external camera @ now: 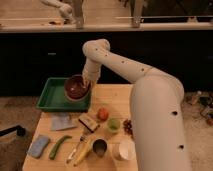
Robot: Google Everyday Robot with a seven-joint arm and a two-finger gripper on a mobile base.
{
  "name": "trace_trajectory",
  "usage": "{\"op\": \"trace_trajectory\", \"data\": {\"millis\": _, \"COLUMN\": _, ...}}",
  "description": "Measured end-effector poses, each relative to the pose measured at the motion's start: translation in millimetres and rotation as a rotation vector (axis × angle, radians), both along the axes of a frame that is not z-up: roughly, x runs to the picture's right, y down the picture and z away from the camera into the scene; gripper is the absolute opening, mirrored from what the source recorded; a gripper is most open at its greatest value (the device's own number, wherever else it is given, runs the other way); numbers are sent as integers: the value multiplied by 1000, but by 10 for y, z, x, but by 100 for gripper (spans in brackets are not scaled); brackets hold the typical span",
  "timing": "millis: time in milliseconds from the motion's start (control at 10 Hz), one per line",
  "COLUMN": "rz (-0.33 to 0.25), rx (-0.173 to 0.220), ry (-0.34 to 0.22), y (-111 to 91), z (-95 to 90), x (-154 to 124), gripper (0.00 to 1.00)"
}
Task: Stack bowls into tray
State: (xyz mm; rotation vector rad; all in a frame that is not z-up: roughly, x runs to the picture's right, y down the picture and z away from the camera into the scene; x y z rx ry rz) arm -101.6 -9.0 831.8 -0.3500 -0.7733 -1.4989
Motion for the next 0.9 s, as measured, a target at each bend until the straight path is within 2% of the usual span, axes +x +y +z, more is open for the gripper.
{"op": "trace_trajectory", "data": {"millis": 200, "rz": -15, "rx": -5, "ry": 16, "y": 53, "z": 55, "x": -125, "gripper": 0}}
{"op": "trace_trajectory", "data": {"millis": 600, "rz": 63, "rx": -21, "ry": 75, "y": 36, "z": 140, "x": -145, "gripper": 0}}
{"op": "trace_trajectory", "data": {"millis": 900, "rz": 76, "rx": -33, "ry": 78, "y": 30, "z": 148, "x": -160, "gripper": 0}}
